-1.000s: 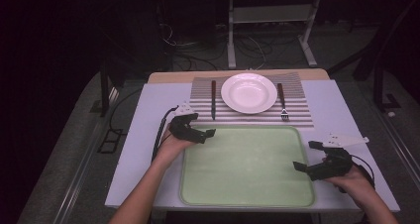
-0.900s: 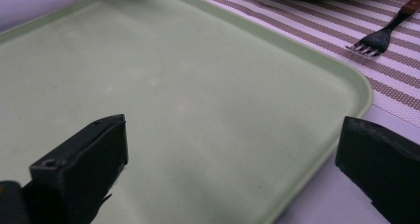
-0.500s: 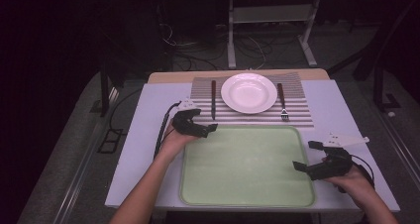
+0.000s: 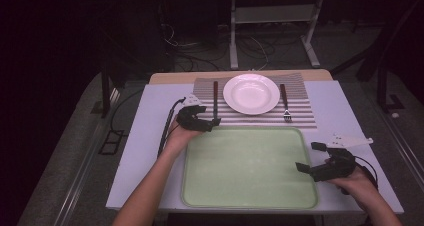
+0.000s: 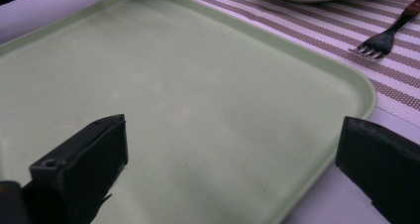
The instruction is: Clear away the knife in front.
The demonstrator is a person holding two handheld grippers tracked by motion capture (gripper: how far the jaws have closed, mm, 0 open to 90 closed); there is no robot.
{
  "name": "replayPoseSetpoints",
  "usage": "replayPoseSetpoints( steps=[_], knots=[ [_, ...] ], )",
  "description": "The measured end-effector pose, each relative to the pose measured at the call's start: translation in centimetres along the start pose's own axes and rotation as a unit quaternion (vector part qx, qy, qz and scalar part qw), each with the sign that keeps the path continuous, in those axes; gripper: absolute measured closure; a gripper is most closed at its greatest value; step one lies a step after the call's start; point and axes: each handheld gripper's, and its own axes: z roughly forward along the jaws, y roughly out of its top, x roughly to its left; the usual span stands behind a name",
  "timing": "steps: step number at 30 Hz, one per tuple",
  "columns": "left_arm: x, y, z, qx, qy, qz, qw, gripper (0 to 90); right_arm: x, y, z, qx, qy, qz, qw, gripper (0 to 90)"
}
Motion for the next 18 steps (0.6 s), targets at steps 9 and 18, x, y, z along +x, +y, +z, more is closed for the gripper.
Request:
replayPoseSetpoints(
  steps=[9, 18],
  knots=[
    [1.0, 0.7, 1.1, -0.001, 0.004, -0.003, 1.0000, 33.5, 0.0, 0.0, -0.1, -0.002, 0.001, 0.003, 1.0000, 0.0],
    [1.9, 1.6, 2.0, -0.003, 0.011, -0.005, 0.9999, 40.3, -0.1, 0.0, -0.1, -0.003, 0.000, 0.005, 1.0000, 0.0]
  ],
)
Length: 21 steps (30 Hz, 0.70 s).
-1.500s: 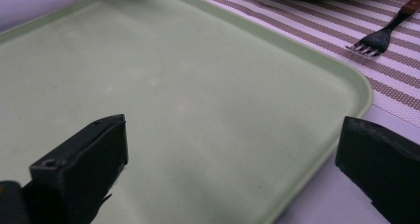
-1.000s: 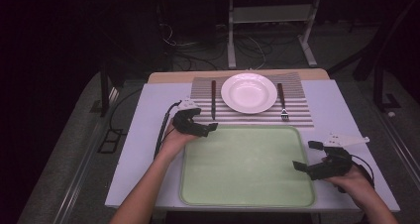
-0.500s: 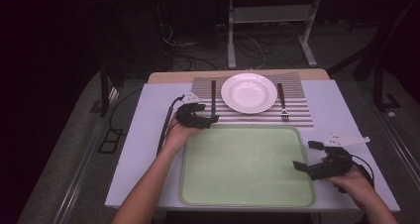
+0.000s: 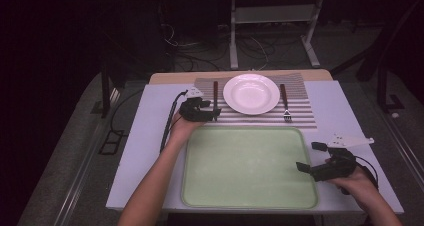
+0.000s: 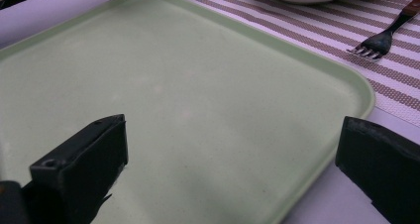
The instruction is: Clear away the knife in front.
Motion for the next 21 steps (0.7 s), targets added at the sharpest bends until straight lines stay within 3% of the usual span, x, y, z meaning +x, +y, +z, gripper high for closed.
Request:
replayPoseSetpoints(
  steps=[12, 15, 21],
  knots=[
    [1.3, 1.3, 2.1, 0.026, 0.016, 0.013, 0.9995, 56.1, -0.1, 0.0, -0.1, -0.002, 0.002, 0.001, 1.0000, 0.0],
    [1.5, 1.3, 2.7, 0.036, 0.017, 0.010, 0.9991, 67.2, -0.1, -0.1, -0.1, -0.004, 0.003, 0.003, 1.0000, 0.0],
    [1.8, 1.4, 4.0, 0.059, 0.011, 0.015, 0.9981, 80.7, -0.1, -0.1, -0.1, -0.004, 0.003, 0.003, 1.0000, 0.0]
  ],
)
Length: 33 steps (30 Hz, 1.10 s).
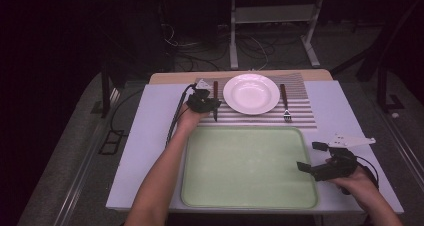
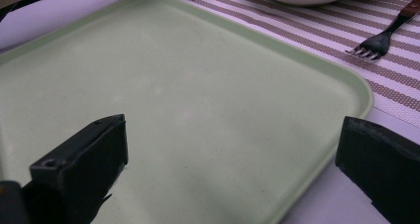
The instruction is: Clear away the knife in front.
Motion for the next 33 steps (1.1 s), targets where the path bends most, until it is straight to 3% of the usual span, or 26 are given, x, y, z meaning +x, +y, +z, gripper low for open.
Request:
replayPoseSetpoints(
  steps=[4, 15, 33],
  knots=[
    [0.1, 0.0, 0.6, 0.014, -0.001, -0.004, 0.9999, 89.5, 0.0, 0.0, 0.0, 0.000, 0.000, 0.000, 1.0000, 0.0],
    [0.1, -0.1, 2.4, 0.055, -0.001, -0.006, 0.9985, 89.5, -0.1, 0.0, -0.1, -0.002, -0.001, 0.001, 1.0000, 0.0],
    [0.9, -0.4, 2.1, 0.079, 0.014, -0.015, 0.9967, 89.5, -0.2, 0.0, -0.2, -0.004, -0.002, 0.003, 1.0000, 0.0]
  ],
)
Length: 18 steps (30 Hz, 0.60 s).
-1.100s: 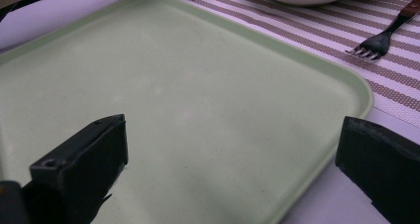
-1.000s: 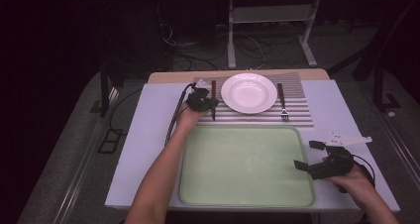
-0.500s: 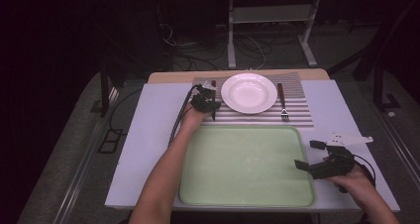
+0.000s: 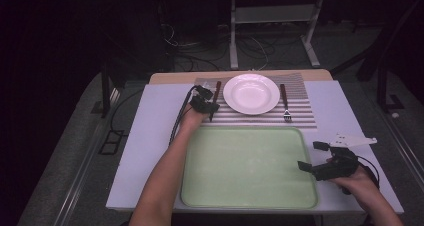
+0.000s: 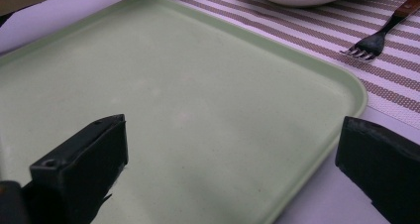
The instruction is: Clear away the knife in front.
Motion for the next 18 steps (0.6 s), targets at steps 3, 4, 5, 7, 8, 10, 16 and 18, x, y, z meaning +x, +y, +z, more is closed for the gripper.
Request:
replayPoseSetpoints(
  steps=[3, 4, 5, 7, 8, 10, 16, 18],
  knots=[
    [0.3, -0.1, -0.2, 0.002, 0.001, -0.002, 1.0000, 89.5, 0.0, 0.0, 0.0, 0.000, 0.000, 0.000, 1.0000, 0.0],
    [0.3, -0.1, -0.2, 0.002, 0.001, -0.002, 1.0000, 89.5, 0.0, 0.0, 0.0, 0.000, 0.000, 0.000, 1.0000, 0.0],
    [0.3, -0.1, -0.2, 0.003, 0.002, -0.003, 1.0000, 89.5, 0.0, 0.0, 0.0, 0.000, 0.000, 0.000, 1.0000, 0.0],
    [0.5, -0.2, -0.3, 0.005, 0.003, -0.003, 1.0000, 89.5, 0.0, 0.0, 0.0, 0.000, 0.000, 0.000, 1.0000, 0.0],
    [0.5, -0.2, -0.4, 0.004, 0.002, -0.004, 1.0000, 89.5, 0.0, 0.0, 0.0, 0.000, 0.000, 0.000, 1.0000, 0.0],
    [0.7, -0.3, -0.5, 0.007, 0.003, -0.005, 1.0000, 89.5, 0.0, 0.0, 0.0, 0.001, -0.001, 0.000, 1.0000, 0.0],
    [1.1, -0.5, -0.8, 0.008, 0.008, -0.012, 0.9999, 89.5, 0.0, 0.0, 0.0, 0.001, -0.001, -0.001, 1.0000, 0.0],
    [1.3, -0.6, -0.9, 0.008, 0.009, -0.014, 0.9998, 89.5, 0.0, 0.0, 0.0, 0.001, -0.001, 0.000, 1.0000, 0.0]
  ],
)
